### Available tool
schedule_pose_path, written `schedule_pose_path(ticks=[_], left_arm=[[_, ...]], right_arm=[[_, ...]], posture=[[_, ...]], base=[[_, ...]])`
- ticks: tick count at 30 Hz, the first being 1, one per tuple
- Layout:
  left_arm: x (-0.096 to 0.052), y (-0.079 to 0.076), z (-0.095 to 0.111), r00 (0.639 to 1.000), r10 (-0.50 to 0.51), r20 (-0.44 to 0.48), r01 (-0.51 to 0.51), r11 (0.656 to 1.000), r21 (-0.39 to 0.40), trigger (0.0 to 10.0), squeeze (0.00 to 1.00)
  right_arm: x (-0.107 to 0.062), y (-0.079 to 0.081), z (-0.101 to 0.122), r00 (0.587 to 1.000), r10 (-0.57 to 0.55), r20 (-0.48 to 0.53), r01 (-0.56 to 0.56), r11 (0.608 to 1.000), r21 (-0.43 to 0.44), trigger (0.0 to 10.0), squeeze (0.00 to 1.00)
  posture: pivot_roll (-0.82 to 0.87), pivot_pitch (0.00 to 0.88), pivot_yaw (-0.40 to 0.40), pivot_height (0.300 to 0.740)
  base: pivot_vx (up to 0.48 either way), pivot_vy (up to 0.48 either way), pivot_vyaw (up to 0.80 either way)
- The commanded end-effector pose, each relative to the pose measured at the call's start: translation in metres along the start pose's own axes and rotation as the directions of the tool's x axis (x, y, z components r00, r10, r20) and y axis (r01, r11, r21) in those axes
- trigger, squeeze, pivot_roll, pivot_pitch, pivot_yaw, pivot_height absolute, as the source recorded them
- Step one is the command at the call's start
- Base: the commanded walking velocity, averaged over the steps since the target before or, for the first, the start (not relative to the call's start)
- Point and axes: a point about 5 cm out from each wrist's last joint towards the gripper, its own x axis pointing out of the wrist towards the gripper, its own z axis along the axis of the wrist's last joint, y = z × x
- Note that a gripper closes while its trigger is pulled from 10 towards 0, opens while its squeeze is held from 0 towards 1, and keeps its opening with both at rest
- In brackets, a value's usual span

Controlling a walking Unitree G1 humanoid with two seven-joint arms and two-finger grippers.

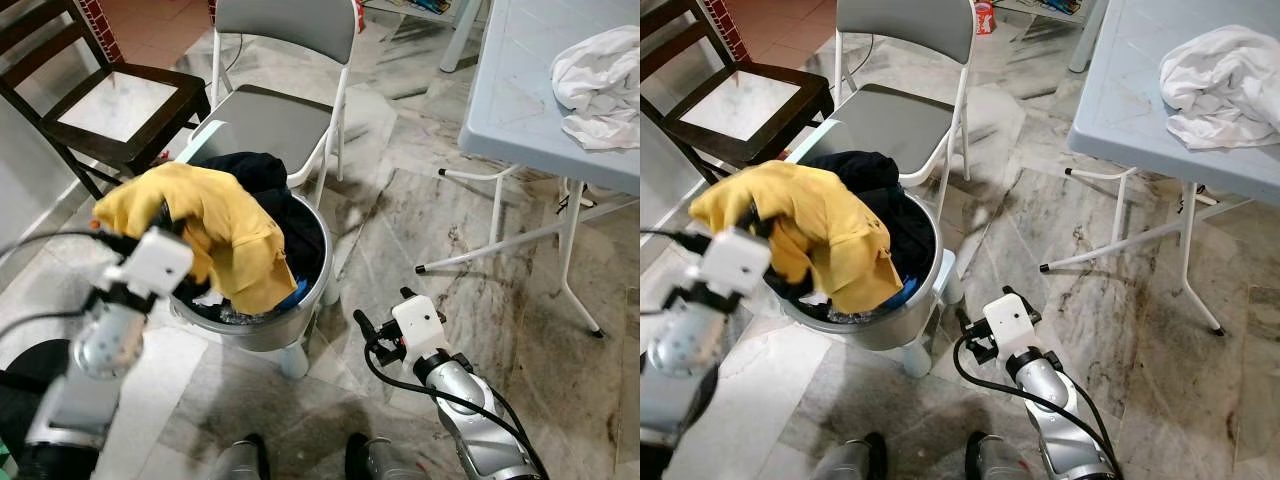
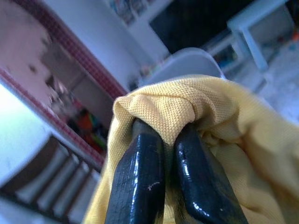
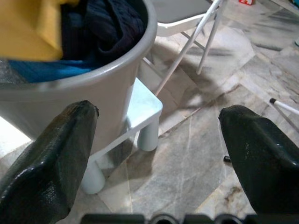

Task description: Hang hanger

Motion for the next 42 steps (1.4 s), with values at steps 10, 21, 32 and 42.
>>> schedule_pose_path(ticks=[10,21,32,42], left_arm=[[0.017,0.045,-0.030,0.977,0.092,-0.195,-0.107,0.992,-0.068,0.0,0.00],[-0.038,0.026,-0.115,0.777,-0.051,-0.627,-0.174,0.940,-0.292,0.0,0.00],[-0.026,0.017,-0.108,0.821,-0.023,-0.571,-0.093,0.980,-0.173,10.0,1.00],[-0.032,0.017,-0.083,0.889,0.138,-0.437,-0.118,0.990,0.074,10.0,1.00]], right_arm=[[-0.002,0.003,-0.009,1.000,0.004,-0.029,-0.004,1.000,0.005,10.0,0.00],[-0.006,0.002,-0.014,0.999,0.007,-0.050,-0.007,1.000,-0.005,10.0,0.00],[-0.004,0.002,-0.013,0.999,0.012,-0.051,-0.013,1.000,-0.017,10.0,0.00],[-0.005,0.004,-0.014,0.998,0.016,-0.053,-0.017,1.000,-0.016,10.0,0.00]], posture=[[0.03,0.223,0.002,0.740],[0.02,0.237,-0.006,0.740],[0.02,0.235,-0.011,0.740],[0.03,0.236,-0.009,0.740]], base=[[0.000,0.000,0.00],[0.000,0.000,0.00],[0.000,0.000,0.00],[0.000,0.000,0.00]])
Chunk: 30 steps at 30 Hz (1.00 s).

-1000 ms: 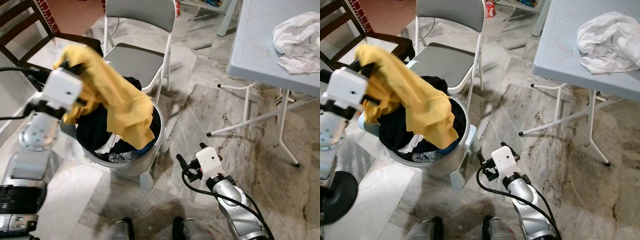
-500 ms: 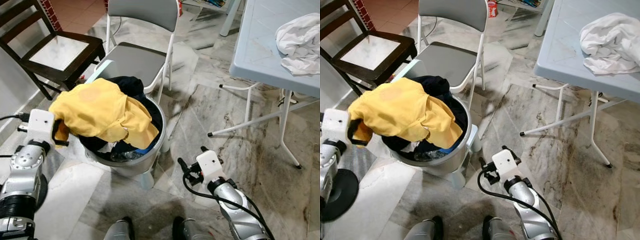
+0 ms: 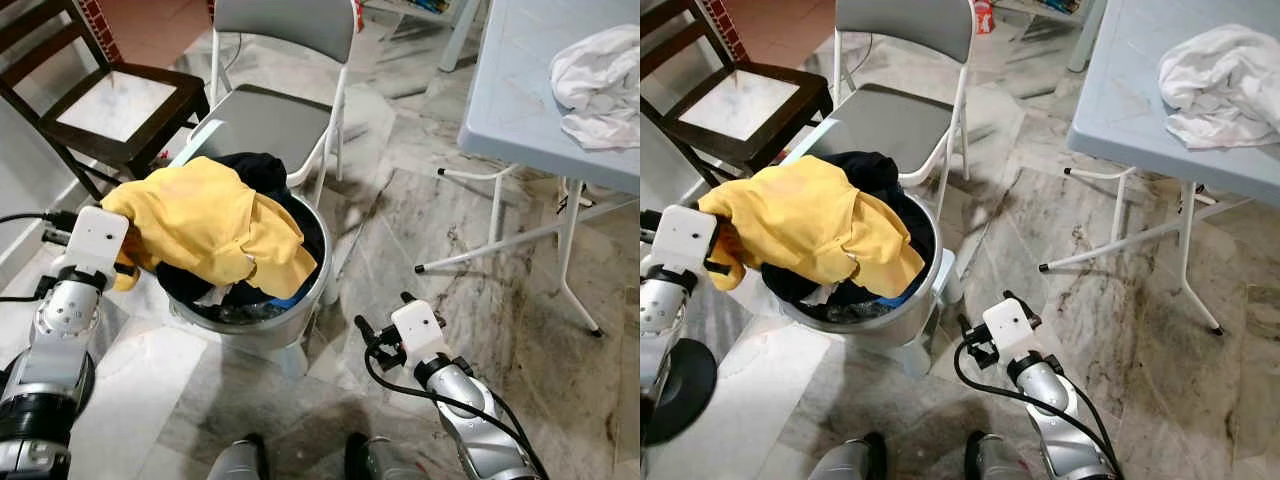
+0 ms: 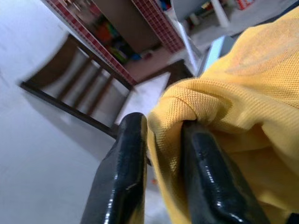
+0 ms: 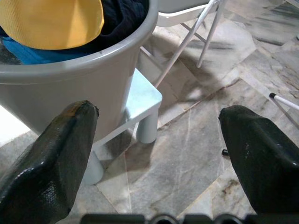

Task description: Hang hanger

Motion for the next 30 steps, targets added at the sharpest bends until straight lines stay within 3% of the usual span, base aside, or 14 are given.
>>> schedule_pose_path(ticks=[1,2,4,12,23,26,30], left_arm=[[-0.008,-0.005,-0.002,1.000,0.012,0.017,-0.013,0.997,0.077,10.0,1.00],[-0.013,-0.011,0.000,0.997,-0.029,0.072,0.016,0.983,0.182,10.0,1.00],[-0.018,-0.016,0.000,0.995,-0.046,0.087,0.027,0.977,0.214,10.0,1.00],[-0.042,-0.038,-0.020,0.991,-0.136,0.005,0.133,0.973,0.187,10.0,1.00],[-0.069,-0.062,-0.020,0.970,-0.237,0.047,0.219,0.944,0.248,10.0,1.00],[-0.070,-0.063,-0.018,0.973,-0.225,0.053,0.211,0.958,0.194,10.0,1.00],[-0.067,-0.061,-0.014,0.993,-0.120,0.009,0.120,0.992,-0.039,10.0,1.00]], right_arm=[[-0.002,0.003,-0.005,1.000,0.008,-0.022,-0.008,1.000,0.001,10.0,0.00],[-0.002,0.002,-0.005,1.000,0.009,-0.021,-0.009,1.000,0.000,10.0,0.00],[-0.002,0.002,-0.005,1.000,0.009,-0.021,-0.009,1.000,-0.001,10.0,0.00],[-0.002,0.000,-0.005,1.000,0.013,-0.023,-0.013,1.000,-0.008,10.0,0.00],[-0.001,0.001,-0.005,1.000,0.014,-0.023,-0.014,1.000,-0.007,10.0,0.00],[-0.001,0.002,-0.005,1.000,0.017,-0.023,-0.017,1.000,-0.005,10.0,0.00],[-0.002,0.003,-0.006,0.999,0.018,-0.026,-0.018,1.000,-0.006,10.0,0.00]], posture=[[0.03,0.237,-0.009,0.740],[0.03,0.237,-0.010,0.740],[0.03,0.237,-0.012,0.740],[0.03,0.234,-0.016,0.740],[0.04,0.231,-0.011,0.740],[0.04,0.234,-0.010,0.740],[0.04,0.235,-0.011,0.740]], base=[[0.000,0.000,0.00],[0.000,0.000,0.00],[0.000,0.000,0.00],[0.000,0.000,0.00],[0.000,0.000,0.00],[0.000,0.000,0.00],[0.000,0.000,0.00]])
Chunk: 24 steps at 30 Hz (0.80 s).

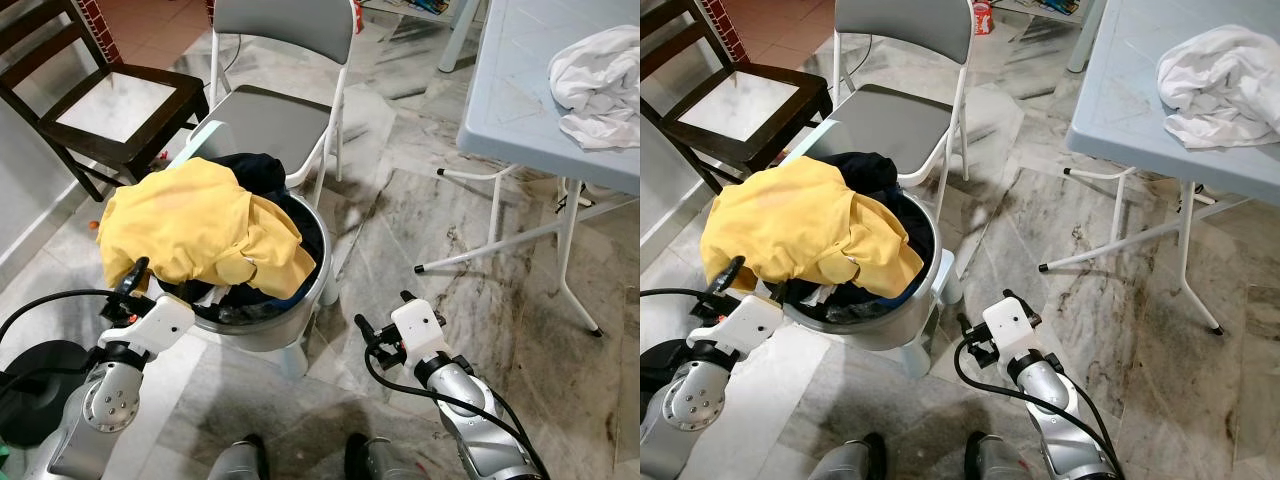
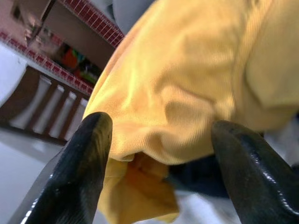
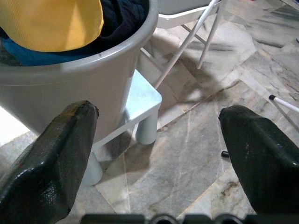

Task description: Hang hanger

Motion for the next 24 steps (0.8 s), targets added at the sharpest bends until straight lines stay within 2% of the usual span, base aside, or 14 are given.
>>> schedule_pose_path(ticks=[1,4,6,9,11,13,14,18,19,20,21,23,24], left_arm=[[-0.003,0.005,-0.007,0.996,0.056,-0.076,-0.065,0.990,-0.123,10.0,1.00],[-0.001,0.002,-0.005,0.987,0.105,-0.121,-0.136,0.948,-0.287,10.0,1.00],[0.000,-0.003,0.003,0.984,0.120,-0.129,-0.163,0.896,-0.413,10.0,1.00],[0.001,-0.011,0.011,0.985,0.103,-0.136,-0.159,0.836,-0.525,10.0,1.00],[0.002,-0.018,0.016,0.987,0.070,-0.148,-0.147,0.767,-0.624,10.0,1.00],[0.004,-0.023,0.019,0.989,0.051,-0.139,-0.132,0.731,-0.670,10.0,1.00],[0.006,-0.027,0.020,0.988,0.035,-0.147,-0.130,0.691,-0.711,10.0,1.00],[0.008,-0.031,0.016,0.977,0.017,-0.215,-0.180,0.613,-0.769,10.0,1.00],[0.009,-0.031,0.016,0.976,0.012,-0.215,-0.178,0.610,-0.772,10.0,1.00],[0.008,-0.031,0.019,0.985,-0.012,-0.174,-0.112,0.717,-0.688,10.0,1.00],[0.008,-0.031,0.020,0.987,-0.025,-0.157,-0.084,0.757,-0.648,10.0,1.00],[0.007,-0.031,0.025,0.994,-0.050,-0.096,-0.018,0.802,-0.597,10.0,1.00],[0.006,-0.031,0.027,0.996,-0.066,-0.062,0.023,0.848,-0.530,10.0,1.00]], right_arm=[[-0.003,0.004,-0.007,0.999,0.016,-0.028,-0.016,1.000,0.001,10.0,0.00],[-0.003,0.003,-0.008,0.999,0.015,-0.031,-0.016,1.000,-0.001,10.0,0.00],[-0.004,0.002,-0.008,0.999,0.016,-0.034,-0.016,1.000,-0.005,10.0,0.00],[-0.003,0.002,-0.008,0.999,0.017,-0.035,-0.017,1.000,-0.009,10.0,0.00],[-0.003,0.002,-0.008,0.999,0.020,-0.034,-0.020,1.000,-0.012,10.0,0.00],[-0.002,0.002,-0.007,0.999,0.022,-0.031,-0.022,1.000,-0.014,10.0,0.00],[-0.001,0.003,-0.006,0.999,0.023,-0.030,-0.024,1.000,-0.015,10.0,0.00],[-0.001,0.004,-0.006,0.999,0.026,-0.028,-0.026,1.000,-0.016,10.0,0.00],[-0.001,0.004,-0.006,0.999,0.025,-0.028,-0.026,1.000,-0.016,10.0,0.00],[-0.002,0.004,-0.007,0.999,0.023,-0.030,-0.023,1.000,-0.016,10.0,0.00],[-0.002,0.004,-0.007,0.999,0.022,-0.031,-0.022,1.000,-0.015,10.0,0.00],[-0.002,0.004,-0.008,0.999,0.020,-0.032,-0.021,1.000,-0.014,10.0,0.00],[-0.002,0.004,-0.008,0.999,0.020,-0.033,-0.020,1.000,-0.014,10.0,0.00]], posture=[[0.03,0.236,-0.012,0.740],[0.03,0.235,-0.017,0.740],[0.03,0.233,-0.018,0.740],[0.03,0.232,-0.022,0.740],[0.03,0.231,-0.022,0.740],[0.03,0.231,-0.023,0.740],[0.03,0.231,-0.023,0.740],[0.03,0.232,-0.021,0.740],[0.03,0.232,-0.021,0.740],[0.03,0.231,-0.017,0.740],[0.03,0.231,-0.017,0.740],[0.03,0.231,-0.014,0.740],[0.03,0.230,-0.011,0.740]], base=[[0.000,0.000,0.00],[0.000,0.000,0.00],[0.000,0.000,0.00],[0.000,0.000,0.00],[0.000,0.000,0.00],[0.000,0.000,0.00],[0.000,0.000,0.00],[0.000,0.000,0.00],[0.000,0.000,0.00],[0.000,0.000,0.00],[0.000,0.000,0.00],[0.000,0.000,0.00],[0.000,0.000,0.00]])
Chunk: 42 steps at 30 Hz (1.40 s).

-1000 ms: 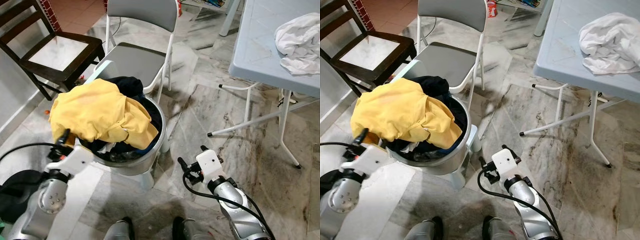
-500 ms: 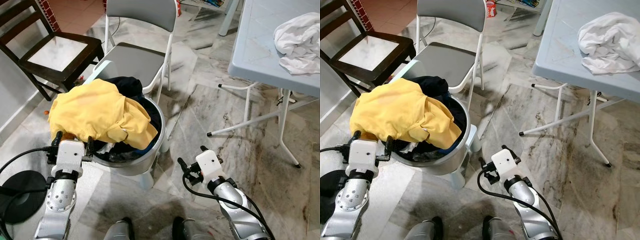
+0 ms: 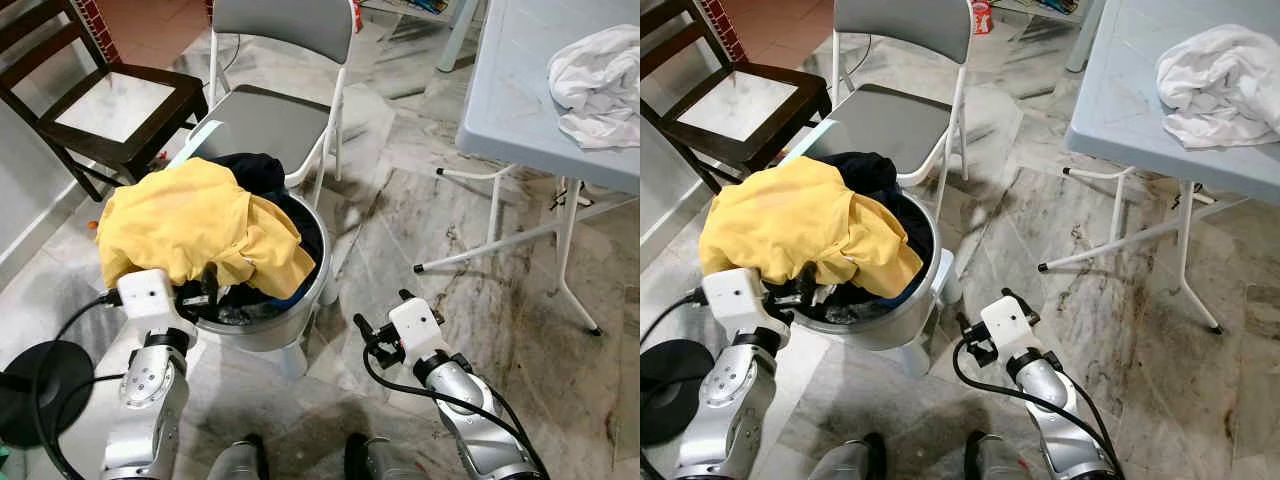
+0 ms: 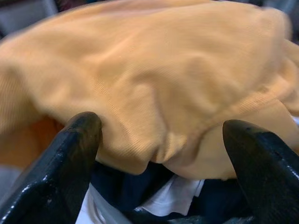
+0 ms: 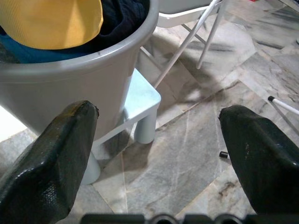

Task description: Hang hanger

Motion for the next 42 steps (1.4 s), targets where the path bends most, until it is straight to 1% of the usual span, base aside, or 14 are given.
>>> schedule_pose_path(ticks=[1,3,4,5,7,9,10,11,16,18,23,37,41,42], left_arm=[[-0.006,-0.005,0.001,0.998,-0.067,0.023,0.063,0.990,0.128,10.0,1.00],[-0.008,-0.005,0.001,0.994,-0.109,0.021,0.102,0.971,0.214,10.0,1.00],[-0.011,-0.001,0.001,0.989,-0.148,0.013,0.135,0.935,0.327,10.0,1.00],[-0.011,-0.001,0.001,0.989,-0.148,0.013,0.135,0.935,0.327,10.0,1.00],[-0.016,0.013,-0.005,0.980,-0.195,-0.047,0.191,0.832,0.522,10.0,1.00],[-0.018,0.016,-0.007,0.975,-0.210,-0.073,0.214,0.799,0.561,10.0,1.00],[-0.019,0.017,-0.009,0.972,-0.219,-0.085,0.227,0.781,0.583,10.0,0.88],[-0.021,0.022,-0.010,0.972,-0.217,-0.096,0.230,0.761,0.607,10.0,0.00],[-0.036,0.042,-0.021,0.943,-0.260,-0.210,0.326,0.578,0.748,10.0,0.00],[-0.037,0.044,-0.022,0.942,-0.255,-0.219,0.329,0.570,0.753,10.0,0.00],[-0.029,0.051,-0.024,0.945,-0.244,-0.216,0.310,0.470,0.826,10.0,0.00],[-0.001,0.066,-0.010,0.975,-0.185,-0.121,0.188,0.408,0.894,10.0,0.00],[0.007,0.068,-0.016,0.973,-0.193,-0.123,0.188,0.363,0.913,10.0,0.00],[0.008,0.068,-0.016,0.973,-0.194,-0.121,0.185,0.357,0.915,4.9,0.00]], right_arm=[[-0.004,0.004,-0.009,0.999,0.015,-0.031,-0.015,1.000,0.003,10.0,0.00],[-0.004,0.005,-0.009,0.999,0.015,-0.032,-0.015,1.000,0.003,10.0,0.00],[-0.004,0.005,-0.009,0.999,0.013,-0.033,-0.013,1.000,0.005,10.0,0.00],[-0.004,0.005,-0.009,0.999,0.013,-0.033,-0.013,1.000,0.005,10.0,0.00],[-0.003,0.007,-0.010,0.999,0.014,-0.034,-0.014,1.000,0.008,10.0,0.00],[-0.003,0.007,-0.010,0.999,0.015,-0.035,-0.014,1.000,0.010,10.0,0.00],[-0.003,0.007,-0.010,0.999,0.015,-0.036,-0.015,1.000,0.010,10.0,0.00],[-0.003,0.008,-0.010,0.999,0.019,-0.037,-0.018,1.000,0.009,10.0,0.00],[-0.003,0.008,-0.013,0.999,0.022,-0.046,-0.022,1.000,0.009,10.0,0.00],[-0.003,0.009,-0.013,0.999,0.023,-0.046,-0.022,1.000,0.009,10.0,0.00],[-0.002,0.012,-0.013,0.999,0.025,-0.045,-0.025,1.000,0.016,10.0,0.00],[-0.002,0.009,-0.013,0.999,0.017,-0.045,-0.017,1.000,0.009,10.0,0.00],[-0.003,0.010,-0.014,0.999,0.020,-0.046,-0.020,1.000,0.008,10.0,0.00],[-0.003,0.010,-0.014,0.999,0.020,-0.046,-0.020,1.000,0.008,10.0,0.00]], posture=[[0.03,0.230,-0.011,0.740],[0.03,0.230,-0.007,0.740],[0.03,0.230,-0.007,0.740],[0.03,0.230,-0.007,0.740],[0.04,0.237,-0.005,0.740],[0.04,0.237,-0.005,0.740],[0.04,0.237,-0.005,0.740],[0.05,0.245,-0.001,0.740],[0.06,0.251,0.004,0.740],[0.06,0.252,0.005,0.740],[0.06,0.251,0.010,0.740],[0.04,0.243,0.006,0.740],[0.04,0.242,0.000,0.740],[0.04,0.242,0.000,0.740]], base=[[0.000,0.000,0.00],[0.000,0.000,0.00],[0.000,0.000,0.00],[0.000,0.000,0.00],[0.000,0.000,0.00],[0.000,0.000,0.00],[0.000,0.000,0.00],[0.000,0.000,0.00],[0.000,0.000,0.00],[0.000,0.000,0.00],[0.000,0.000,0.00],[0.000,0.000,0.00],[0.000,0.000,0.00],[0.000,0.000,0.00]])
